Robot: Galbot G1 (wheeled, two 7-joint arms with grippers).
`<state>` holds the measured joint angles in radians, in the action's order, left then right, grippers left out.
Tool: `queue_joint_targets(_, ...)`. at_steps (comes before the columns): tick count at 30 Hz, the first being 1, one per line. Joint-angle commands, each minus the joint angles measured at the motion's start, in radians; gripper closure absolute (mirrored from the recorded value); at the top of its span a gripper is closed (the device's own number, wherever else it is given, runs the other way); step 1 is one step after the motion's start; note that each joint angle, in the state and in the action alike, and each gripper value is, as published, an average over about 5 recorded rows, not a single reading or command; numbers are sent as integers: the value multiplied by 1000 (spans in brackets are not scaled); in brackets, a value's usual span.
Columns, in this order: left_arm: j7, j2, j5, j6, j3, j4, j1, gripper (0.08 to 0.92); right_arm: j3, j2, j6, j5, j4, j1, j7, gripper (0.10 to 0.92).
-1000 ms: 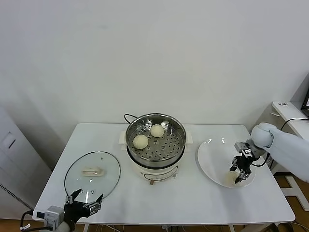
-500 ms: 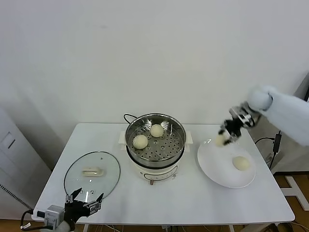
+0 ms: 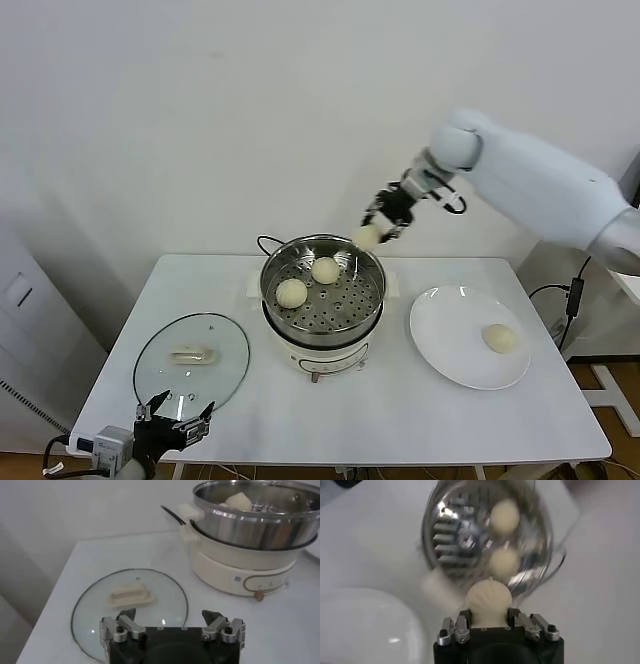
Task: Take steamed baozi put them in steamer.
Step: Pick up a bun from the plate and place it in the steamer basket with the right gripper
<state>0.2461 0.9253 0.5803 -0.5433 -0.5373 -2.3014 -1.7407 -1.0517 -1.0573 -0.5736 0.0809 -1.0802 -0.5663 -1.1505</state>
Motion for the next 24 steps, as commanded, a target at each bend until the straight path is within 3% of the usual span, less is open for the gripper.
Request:
queue_joint_targets(1,0,0,-2,1,0,0,-1,177,-31,-115,-204,-105,-147,11,69,575)
queue_joint_targets(9,0,-2,-2,3,1,0,-1,177,-59,-72,-249,-210,-238,74,68,575)
queue_joint_targets(24,0,-3,-1,4,0,0,-3,177,-27,-75,-299,-322,-214,165,17,575)
